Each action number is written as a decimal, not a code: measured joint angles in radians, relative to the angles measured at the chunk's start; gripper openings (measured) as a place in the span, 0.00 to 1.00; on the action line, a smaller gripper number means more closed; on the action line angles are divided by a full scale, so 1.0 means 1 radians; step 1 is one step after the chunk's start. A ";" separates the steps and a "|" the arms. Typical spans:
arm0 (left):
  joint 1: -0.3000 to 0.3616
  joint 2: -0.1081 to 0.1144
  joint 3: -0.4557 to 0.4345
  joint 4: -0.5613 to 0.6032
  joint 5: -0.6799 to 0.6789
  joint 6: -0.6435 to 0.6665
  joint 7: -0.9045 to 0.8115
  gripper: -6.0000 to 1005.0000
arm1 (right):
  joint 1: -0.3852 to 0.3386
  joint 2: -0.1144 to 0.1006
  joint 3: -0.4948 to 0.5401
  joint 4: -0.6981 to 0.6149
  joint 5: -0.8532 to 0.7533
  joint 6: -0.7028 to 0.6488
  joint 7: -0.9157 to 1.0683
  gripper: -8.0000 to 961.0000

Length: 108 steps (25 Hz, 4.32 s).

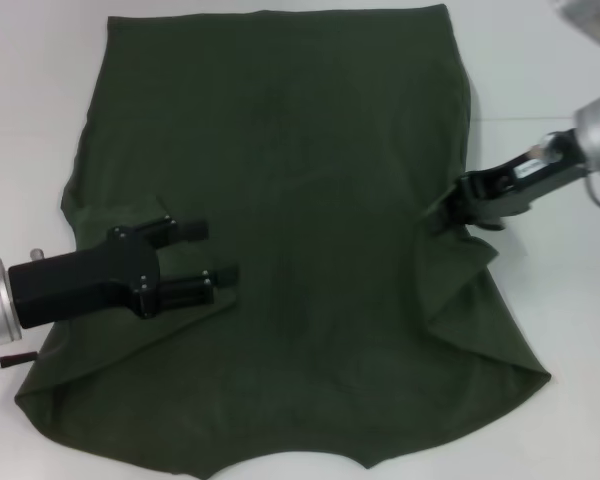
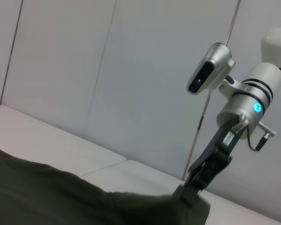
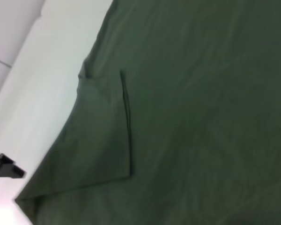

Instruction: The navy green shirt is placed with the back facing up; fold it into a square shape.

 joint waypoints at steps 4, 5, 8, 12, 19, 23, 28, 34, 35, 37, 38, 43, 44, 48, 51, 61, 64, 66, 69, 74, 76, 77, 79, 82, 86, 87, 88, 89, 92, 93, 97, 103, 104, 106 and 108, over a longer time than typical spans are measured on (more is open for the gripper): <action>0.001 0.002 -0.014 0.000 0.000 0.006 -0.001 0.86 | 0.034 0.029 -0.076 0.016 0.000 0.063 0.028 0.07; 0.001 0.002 -0.016 0.000 -0.001 0.007 -0.002 0.86 | 0.036 0.033 -0.077 0.015 -0.001 0.071 0.029 0.07; 0.002 0.003 -0.019 0.000 -0.001 0.008 -0.003 0.86 | 0.037 0.039 -0.068 0.012 0.008 0.087 0.030 0.08; 0.002 0.003 -0.019 0.002 -0.001 0.009 -0.012 0.86 | 0.040 0.044 -0.061 0.016 0.013 0.097 0.031 0.26; 0.002 0.004 -0.019 0.007 -0.001 0.011 -0.020 0.86 | 0.027 0.014 -0.062 0.003 -0.021 0.103 0.071 0.43; 0.002 0.003 -0.017 0.009 -0.001 0.013 -0.022 0.86 | -0.008 -0.025 -0.059 0.002 -0.054 0.114 0.114 0.51; 0.002 -0.001 -0.012 0.009 -0.001 0.013 -0.017 0.86 | -0.046 -0.030 -0.059 0.014 -0.073 0.182 0.125 0.84; 0.002 -0.001 -0.010 0.009 -0.001 0.013 -0.017 0.86 | -0.057 0.011 -0.060 0.018 -0.072 0.257 0.081 0.97; 0.002 -0.001 -0.010 0.009 -0.001 0.013 -0.017 0.86 | -0.058 0.018 -0.060 0.019 -0.072 0.271 0.075 0.97; 0.002 -0.001 -0.010 0.009 0.000 0.012 -0.017 0.86 | -0.059 0.031 -0.061 0.021 -0.072 0.293 0.065 0.97; 0.003 -0.002 -0.010 0.009 0.000 0.012 -0.017 0.86 | -0.060 0.037 -0.061 0.026 -0.071 0.304 0.059 0.97; 0.005 -0.003 -0.010 0.009 0.000 0.013 -0.016 0.86 | -0.060 0.051 -0.063 0.057 -0.069 0.359 0.037 0.97; 0.006 -0.003 -0.010 0.009 0.000 0.013 -0.016 0.86 | -0.060 0.052 -0.063 0.063 -0.068 0.367 0.033 0.97; 0.006 -0.003 -0.010 0.009 0.002 0.015 -0.016 0.86 | -0.061 0.057 -0.060 0.081 -0.066 0.396 0.021 0.97; 0.006 -0.003 -0.010 0.009 0.001 0.016 -0.016 0.86 | -0.066 0.064 -0.059 0.083 -0.056 0.417 0.015 0.97; 0.006 -0.003 -0.010 0.007 0.003 0.017 -0.016 0.86 | -0.080 0.086 -0.056 0.112 -0.009 0.472 -0.011 0.97; 0.006 -0.003 -0.010 0.008 0.002 0.018 -0.016 0.86 | -0.082 0.091 -0.055 0.121 -0.003 0.487 -0.018 0.97; 0.006 -0.003 -0.010 0.008 0.002 0.018 -0.016 0.86 | -0.085 0.093 -0.055 0.122 0.004 0.490 -0.020 0.97; 0.006 -0.003 -0.010 0.009 0.003 0.020 -0.016 0.86 | -0.090 0.093 -0.051 0.123 0.015 0.492 -0.020 0.97; 0.006 -0.003 -0.011 0.009 0.000 0.024 -0.016 0.86 | -0.119 0.077 0.112 0.127 0.266 0.344 -0.109 0.97; 0.006 -0.002 -0.011 0.009 0.000 0.025 -0.016 0.86 | -0.142 0.060 0.168 0.117 0.415 0.253 -0.172 0.97; 0.007 -0.002 -0.011 0.009 0.000 0.026 -0.016 0.86 | -0.152 0.055 0.176 0.115 0.459 0.232 -0.189 0.97; 0.009 -0.002 -0.012 0.009 0.000 0.030 -0.016 0.86 | -0.167 0.043 0.177 0.117 0.504 0.221 -0.199 0.97; 0.012 -0.002 -0.014 0.009 0.000 0.034 -0.016 0.86 | -0.176 0.035 0.180 0.117 0.510 0.210 -0.208 0.97; 0.011 -0.002 -0.018 0.009 -0.005 0.044 -0.048 0.86 | -0.197 0.016 0.207 0.067 0.558 0.128 -0.255 0.97; 0.009 -0.001 -0.019 0.009 -0.013 0.053 -0.066 0.86 | -0.202 0.003 0.216 0.053 0.575 0.104 -0.265 0.97; 0.007 0.001 -0.019 0.010 -0.022 0.064 -0.090 0.86 | -0.208 -0.014 0.223 0.043 0.595 0.075 -0.273 0.97; 0.005 0.005 -0.020 0.016 -0.041 0.080 -0.123 0.86 | -0.212 -0.026 0.225 0.038 0.604 0.057 -0.278 0.97; 0.003 0.012 -0.020 0.058 -0.078 0.119 -0.249 0.86 | -0.227 -0.064 0.216 0.024 0.606 -0.009 -0.289 0.97; 0.002 0.017 -0.020 0.082 -0.085 0.135 -0.321 0.86 | -0.231 -0.074 0.208 0.020 0.594 -0.031 -0.292 0.97; -0.006 0.052 -0.020 0.160 -0.076 0.192 -0.579 0.86 | -0.248 -0.100 0.178 -0.005 0.513 -0.117 -0.293 0.97; -0.004 0.127 -0.044 0.277 0.084 0.278 -0.915 0.86 | -0.231 -0.112 0.170 -0.011 0.396 -0.180 -0.267 0.96; -0.009 0.138 -0.063 0.291 0.139 0.294 -0.955 0.86 | -0.223 -0.114 0.168 -0.014 0.379 -0.186 -0.263 0.96; -0.018 0.151 -0.104 0.304 0.228 0.310 -1.015 0.86 | -0.203 -0.115 0.156 -0.020 0.340 -0.202 -0.251 0.96; -0.023 0.158 -0.123 0.310 0.304 0.316 -1.063 0.86 | -0.190 -0.115 0.138 -0.022 0.315 -0.212 -0.242 0.96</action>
